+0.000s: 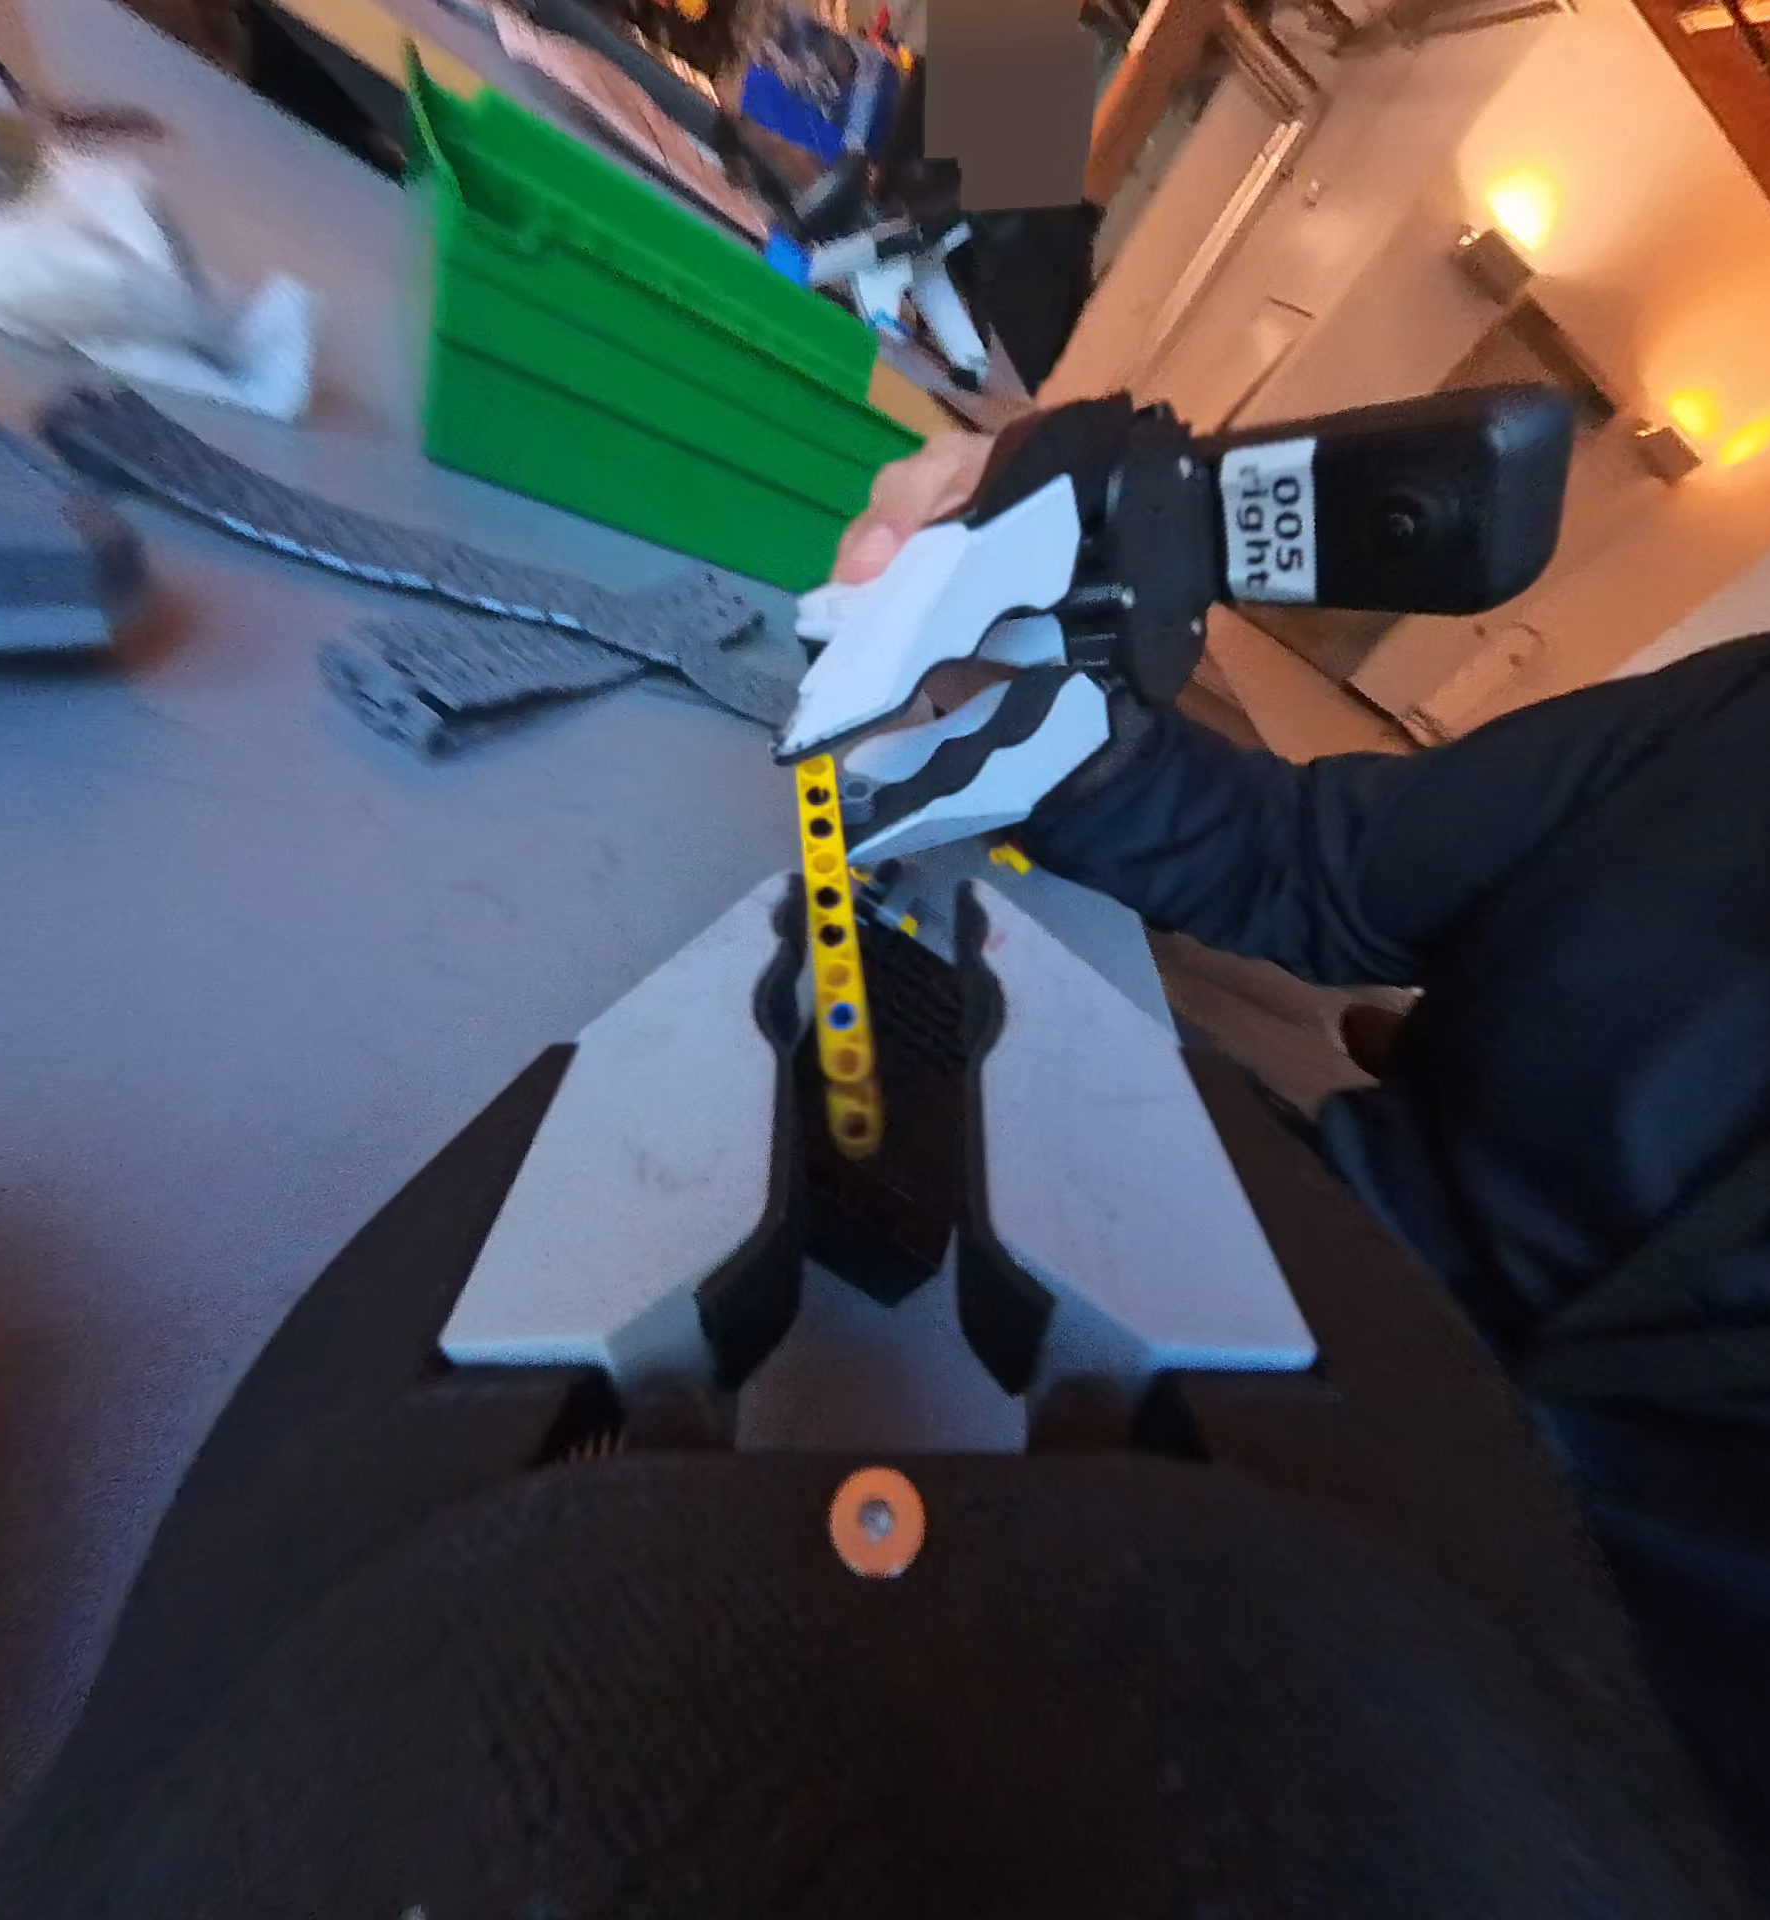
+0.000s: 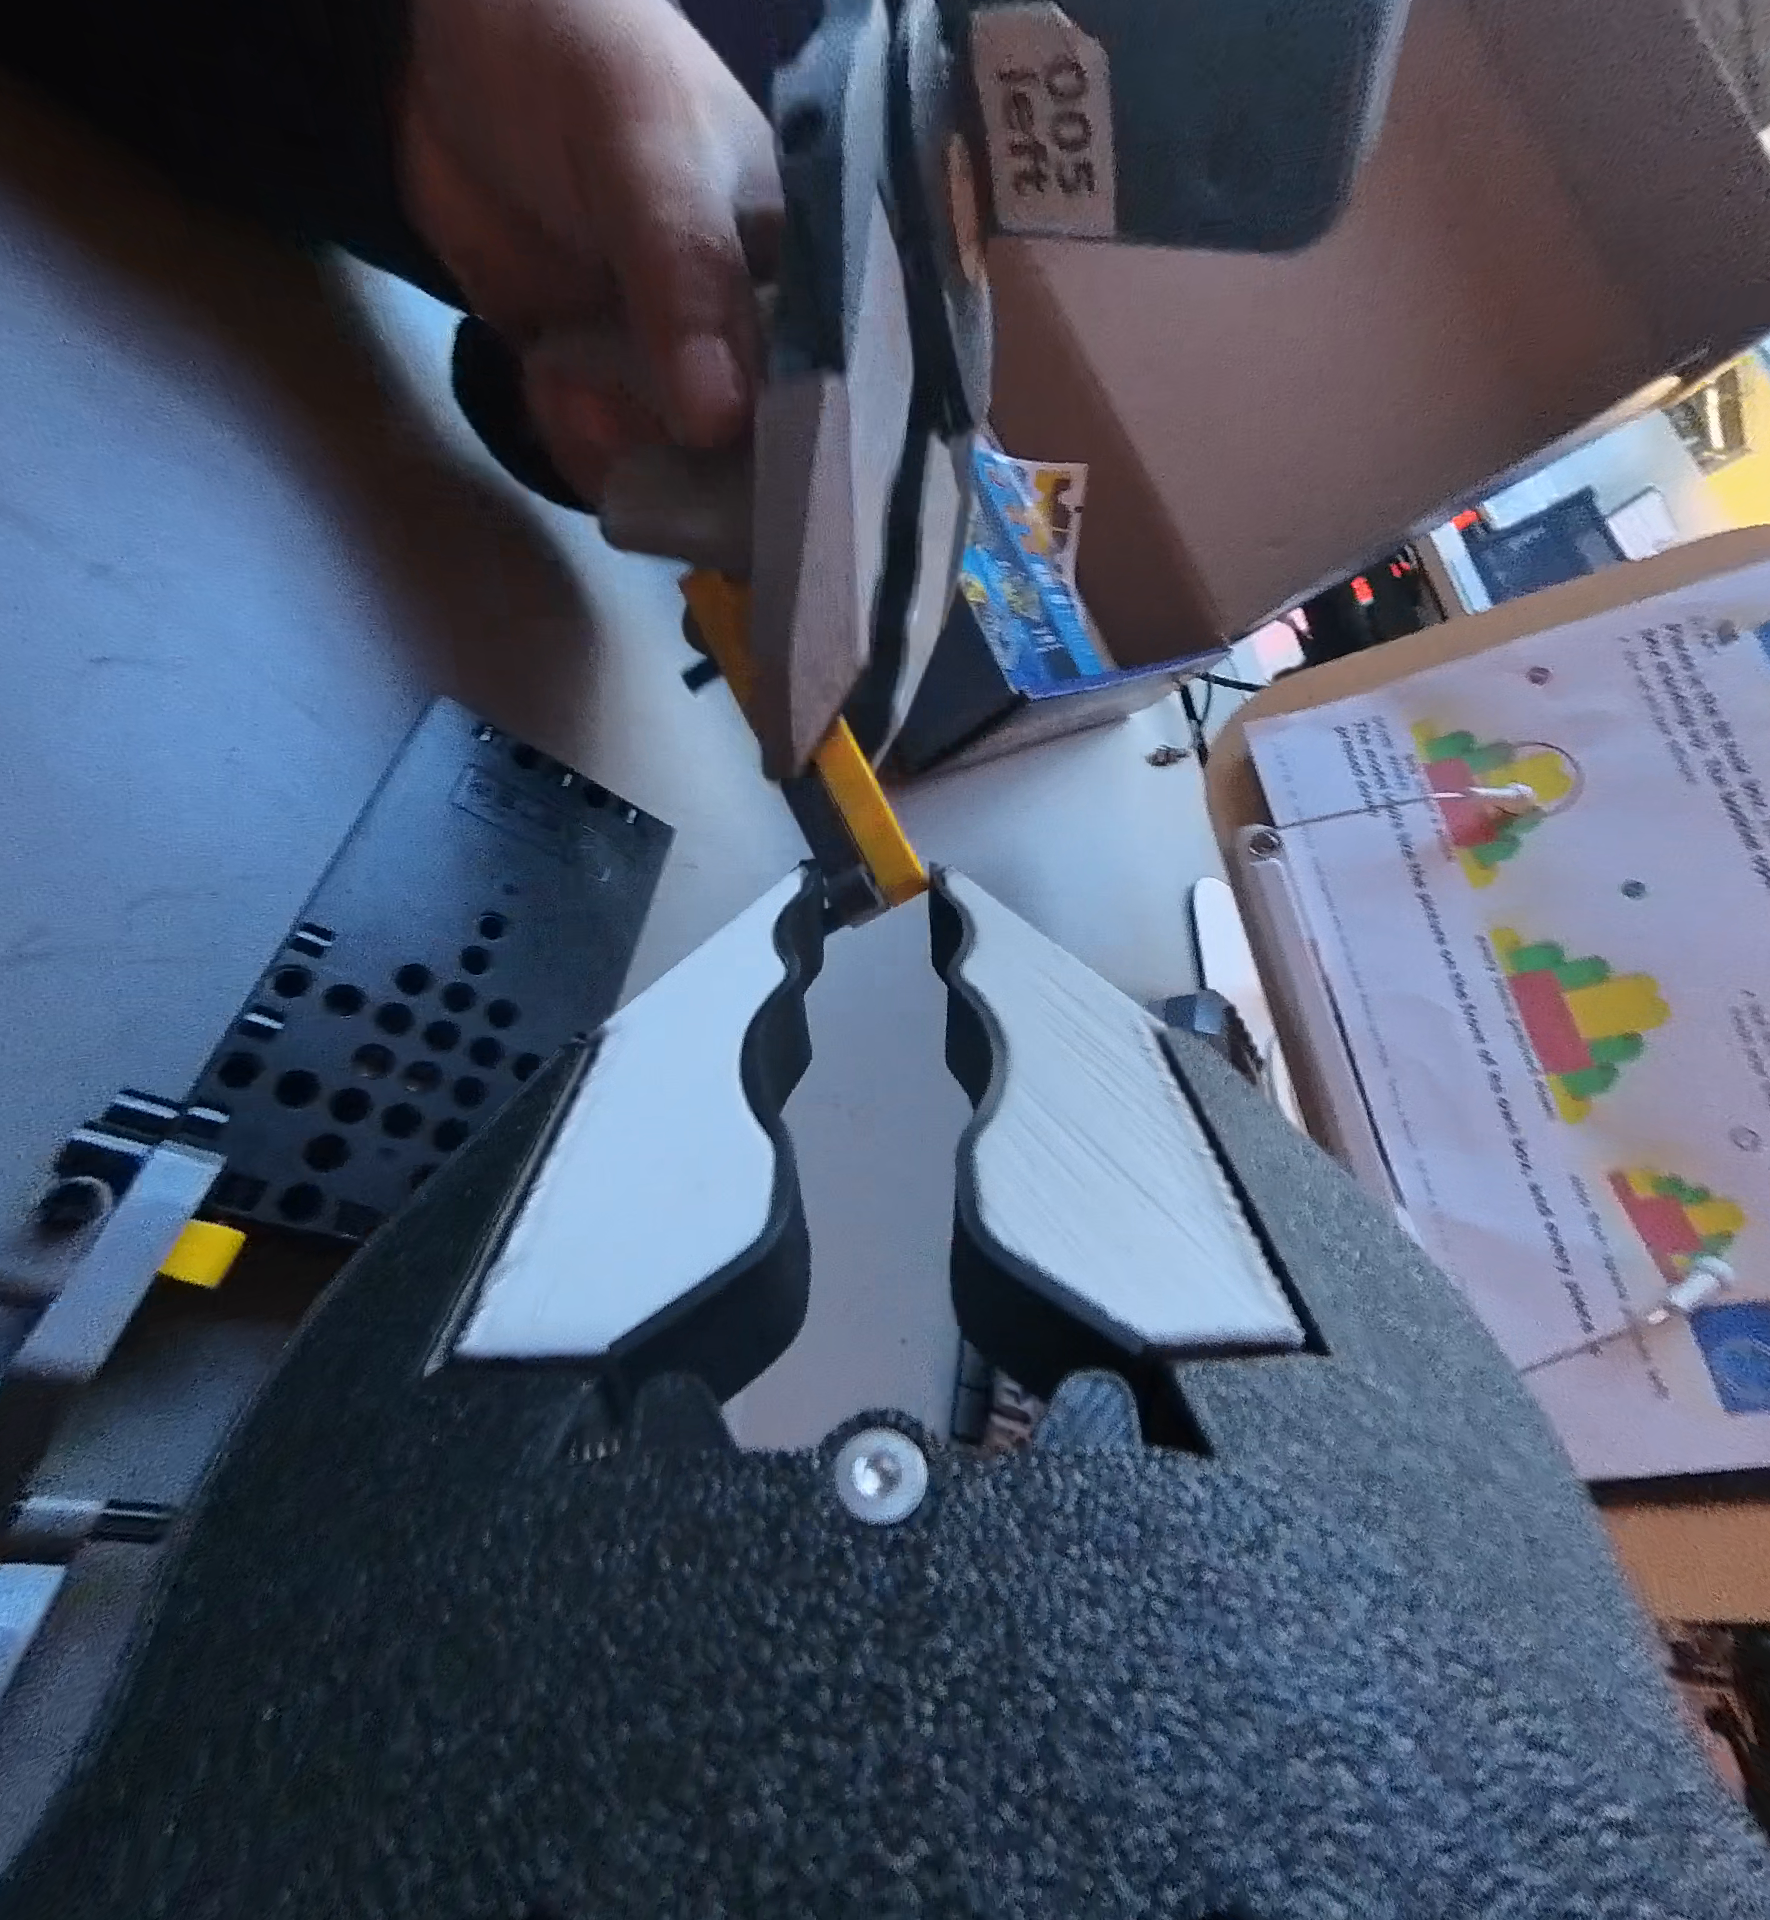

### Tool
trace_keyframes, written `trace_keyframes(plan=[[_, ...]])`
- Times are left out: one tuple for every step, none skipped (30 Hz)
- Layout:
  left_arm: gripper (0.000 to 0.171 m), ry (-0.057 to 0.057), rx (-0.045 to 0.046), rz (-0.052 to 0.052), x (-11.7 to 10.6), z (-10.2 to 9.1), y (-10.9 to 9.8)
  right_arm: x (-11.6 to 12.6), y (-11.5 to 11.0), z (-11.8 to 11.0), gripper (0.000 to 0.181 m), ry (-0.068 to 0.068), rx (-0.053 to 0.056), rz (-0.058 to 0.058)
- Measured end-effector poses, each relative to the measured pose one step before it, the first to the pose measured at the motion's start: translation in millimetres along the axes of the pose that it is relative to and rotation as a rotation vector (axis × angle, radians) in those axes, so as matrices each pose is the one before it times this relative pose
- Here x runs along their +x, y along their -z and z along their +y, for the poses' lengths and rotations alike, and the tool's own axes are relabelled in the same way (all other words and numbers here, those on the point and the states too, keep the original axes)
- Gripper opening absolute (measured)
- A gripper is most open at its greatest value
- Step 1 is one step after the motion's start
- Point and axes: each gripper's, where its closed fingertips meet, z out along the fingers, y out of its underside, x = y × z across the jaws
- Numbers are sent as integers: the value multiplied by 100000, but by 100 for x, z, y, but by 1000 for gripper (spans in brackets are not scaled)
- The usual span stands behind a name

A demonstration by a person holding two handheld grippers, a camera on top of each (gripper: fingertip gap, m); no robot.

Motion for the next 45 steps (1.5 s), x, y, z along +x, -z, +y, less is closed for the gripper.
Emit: trace_keyframes(plan=[[16, 2210, -3171, 1565, 56, 706, -425, -292, -49, -120, 18, -57, 383, -1453], [11, 1110, -2600, -1171, -326, 573, -247, -156, -47, 16, 19, -36, -242, -806], [6, 175, -1253, -2121, -437, 335, -71, -75, -11, 53, 19, 61, -376, -402], [5, 1628, 60, 760, -28, 114, -31, 30, 24, 27, 19, 294, -285, 177], [5, 3077, 181, 1121, -43, 32, -19, 104, 71, 11, 19, 635, -274, 741], [6, 3258, 1342, 1207, -26, -113, -25, 93, 98, -21, 19, 1056, -256, 889], [5, 2641, 1490, 1242, 11, -126, -29, 8, 77, -8, 19, 1685, -727, 613], [5, 2009, 1019, 1273, 50, -83, -42, -108, 35, 82, 19, 2559, -1457, 352], [5, 1271, 89, 720, 13, 46, -74, -196, -43, 191, 19, 3187, -2064, 184], [6, 501, -563, -267, -81, 152, -95, -190, -68, 230, 19, 2870, -1981, 283], [5, 90, -1088, -1174, -203, 216, -100, -131, -63, 179, 19, 1737, -1292, 198], [5, -231, -664, -1291, -203, 139, -111, -82, -13, 128, 20, 535, -596, -146], [5, -114, -384, -818, -145, 94, -95, 18, 35, 76, 21, -578, 64, -240], [5, 263, 57, -327, -66, 20, -69, 131, 92, 23, 21, -1926, 772, -216], [5, 862, 840, 144, -27, -112, 3, 194, 150, -80, 21, -3124, 1742, -390], [5, 1320, 1372, 997, 75, -193, 58, 191, 214, -140, 23, -3464, 1955, -720], [5, 1802, 1601, 1997, 182, -216, 79, 238, 190, -23, 26, -2885, 1181, -286], [5, 1803, 1873, 2135, 210, -241, 78, 234, 152, 68, 28, -1762, 613, 200], [5, 1617, 2028, 1636, 141, -249, 115, 109, 110, 109, 28, -724, 257, 32], [5, 1418, 1656, 1164, 56, -217, 119, 52, 48, 105, 28, -65, -123, 173], [5, 1204, 1302, 588, -42, -171, 103, 30, -8, 84, 29, 307, -356, 331], [5, 1017, 1225, 392, -57, -155, 95, -3, -41, 32, 29, 446, -368, 252], [5, 1179, 1382, 870, 1, -160, 73, -26, -63, -55, 29, 456, -81, 294], [5, 1746, 1324, 1591, 93, -159, 41, -69, -65, -99, 28, 356, 173, 50], [5, 2156, 1422, 2158, 158, -155, 37, -125, -73, -32, 28, 147, 5, -420], [5, 1955, 1224, 1648, 80, -128, 16, -54, -71, 71, 28, -75, -405, -242], [5, 1284, 530, 814, -16, -32, 5, 75, -77, 152, 28, -470, -586, 300], [5, 393, -8, 132, -40, 20, -16, 126, -43, 145, 30, -1257, -218, 142], [5, -991, -158, -1156, -126, 11, -8, 93, 44, 31, 32, -2501, 739, -620], [5, -3994, -137, -2958, -145, -69, 16, 109, 136, -83, 32, -3543, 1569, -1059], [5, -7641, -647, -4666, -106, -127, 7, 171, 229, -144, 32, -3505, 1765, -903], [5, -10352, -2186, -7206, -245, -37, 21, 188, 286, -193, 32, -2563, 1829, -552], [6, -12835, -3506, -8850, -329, 79, 63, 134, 321, -259, 31, -1438, 1973, -220], [5, -13411, -4103, -9580, -406, 136, 104, 66, 283, -250, 31, -579, 1520, -104], [5, -12639, -3313, -9234, -381, 44, 150, -29, 189, -125, 30, -22, 469, -238], [5, -10407, -1611, -8186, -328, -160, 212, -122, 49, 60, 30, 418, -718, -413], [5, -7269, 426, -5821, -173, -364, 223, -112, -119, 311, 30, 673, -2138, 27], [5, -4212, 734, -2726, 9, -295, 151, -94, -296, 567, 29, 795, -3584, 245], [5, -2686, -1966, -1292, -41, 230, -70, -274, -445, 704, 29, 750, -4293, -860], [5, -2576, -5561, -2430, -335, 870, -265, -455, -495, 684, 28, 96, -3987, -2264], [5, -3328, -5973, -2520, -353, 1034, -392, -547, -501, 576, 27, -916, -3225, -3257], [5, -3058, -4077, -693, -28, 792, -437, -418, -438, 456, 28, -1221, -2416, -2662], [5, -1447, -2230, -593, 6, 479, -398, -121, -353, 332, 30, -548, -1673, -747], [5, -863, -1281, 224, 111, 269, -307, 16, -254, 192, 30, 410, -1080, 397], [5, -1372, -1257, 88, 124, 141, -188, 47, -157, 36, 30, 1115, -462, 1049]])
